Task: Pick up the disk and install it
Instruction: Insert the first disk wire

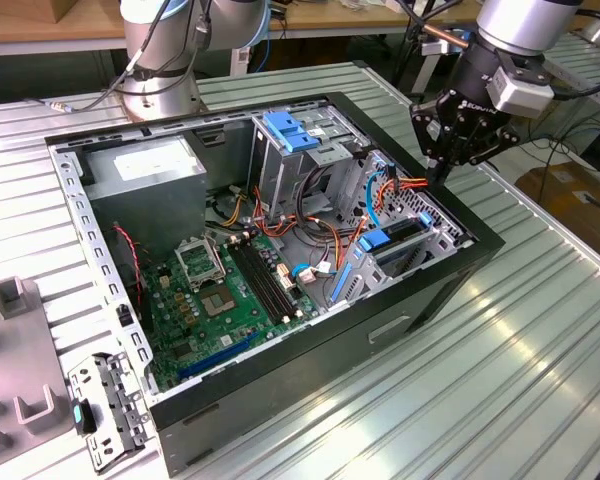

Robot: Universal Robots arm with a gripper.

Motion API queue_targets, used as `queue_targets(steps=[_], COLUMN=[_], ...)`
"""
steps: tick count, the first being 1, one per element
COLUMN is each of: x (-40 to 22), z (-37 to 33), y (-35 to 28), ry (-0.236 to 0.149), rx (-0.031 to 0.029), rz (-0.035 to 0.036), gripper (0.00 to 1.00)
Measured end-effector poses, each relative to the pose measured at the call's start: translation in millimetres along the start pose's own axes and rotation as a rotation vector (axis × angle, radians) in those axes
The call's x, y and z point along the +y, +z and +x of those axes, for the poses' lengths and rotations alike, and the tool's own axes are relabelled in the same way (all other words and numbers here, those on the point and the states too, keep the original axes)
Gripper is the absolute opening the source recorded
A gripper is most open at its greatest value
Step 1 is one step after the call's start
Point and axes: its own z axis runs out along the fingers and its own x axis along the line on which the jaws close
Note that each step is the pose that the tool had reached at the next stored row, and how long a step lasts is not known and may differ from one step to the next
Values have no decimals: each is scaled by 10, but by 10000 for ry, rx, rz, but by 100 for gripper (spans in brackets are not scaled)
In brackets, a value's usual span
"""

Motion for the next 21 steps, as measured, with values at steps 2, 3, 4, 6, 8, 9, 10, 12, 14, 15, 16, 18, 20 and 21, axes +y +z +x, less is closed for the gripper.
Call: queue_targets(steps=[2, 3, 4, 6, 8, 9, 10, 12, 14, 15, 16, 18, 20, 21], x=[29, 38, 46, 55, 54, 54, 54, 54, 55, 55, 56, 56, 56, 56], z=[-34, -44, -53, -63, -64, -64, -64, -65, -65, -66, -66, -67, -67, -67], y=[-1, -1, -1, -2, -2, -2, -2, -2, -2, -2, -2, -2, -2, -2], ry=[0, 1, 0, 14, 153, 269, 473, 677, 677, 677, 677, 677, 677, 677], rx=[2, 3, 3, 4, 4, 3, 2, 2, 2, 2, 1, 2, 2, 2], rz=[3, 3, 4, 3, -2, -8, -16, -24, -25, -24, -24, -24, -24, -24], gripper=[17, 17, 17, 17, 17, 17, 17, 17, 17, 17, 17, 17, 17, 17])
